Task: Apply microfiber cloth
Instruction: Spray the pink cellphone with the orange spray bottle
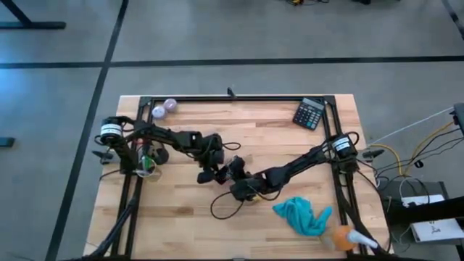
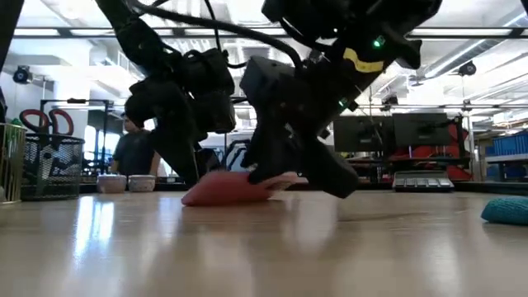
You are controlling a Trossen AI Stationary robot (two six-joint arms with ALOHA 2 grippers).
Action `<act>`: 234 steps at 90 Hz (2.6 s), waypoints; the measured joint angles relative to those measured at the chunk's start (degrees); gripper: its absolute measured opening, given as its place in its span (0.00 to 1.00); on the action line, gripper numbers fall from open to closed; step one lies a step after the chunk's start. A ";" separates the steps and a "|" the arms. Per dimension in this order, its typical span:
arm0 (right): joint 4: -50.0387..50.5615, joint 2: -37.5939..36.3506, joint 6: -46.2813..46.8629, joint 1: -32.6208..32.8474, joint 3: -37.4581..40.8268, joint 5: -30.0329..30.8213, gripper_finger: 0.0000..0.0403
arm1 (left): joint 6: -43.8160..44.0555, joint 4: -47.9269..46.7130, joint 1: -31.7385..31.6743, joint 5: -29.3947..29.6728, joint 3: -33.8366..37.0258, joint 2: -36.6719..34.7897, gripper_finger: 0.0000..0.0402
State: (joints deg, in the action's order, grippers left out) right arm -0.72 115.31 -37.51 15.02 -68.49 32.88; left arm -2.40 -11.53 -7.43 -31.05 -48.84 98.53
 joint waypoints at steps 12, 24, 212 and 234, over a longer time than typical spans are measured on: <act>-0.16 -0.11 -0.33 -0.28 -0.78 -2.41 0.27 | -0.35 1.48 0.29 -1.37 -0.11 -0.05 0.49; 0.03 -0.11 -0.78 -0.33 -0.87 -4.75 0.28 | -1.78 2.68 1.24 -1.71 -0.09 -0.04 0.49; 33.40 -2.96 37.49 -12.01 -14.76 -28.63 0.04 | 6.17 61.68 6.24 27.61 22.40 1.70 0.34; 32.95 -1.97 37.47 -12.01 -14.49 -28.33 0.10 | 6.14 63.81 6.26 27.59 22.12 3.22 0.12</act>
State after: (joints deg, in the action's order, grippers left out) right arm 32.24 113.34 -0.03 3.01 -82.98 4.55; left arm 3.74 52.28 -1.17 -3.47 -26.72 101.76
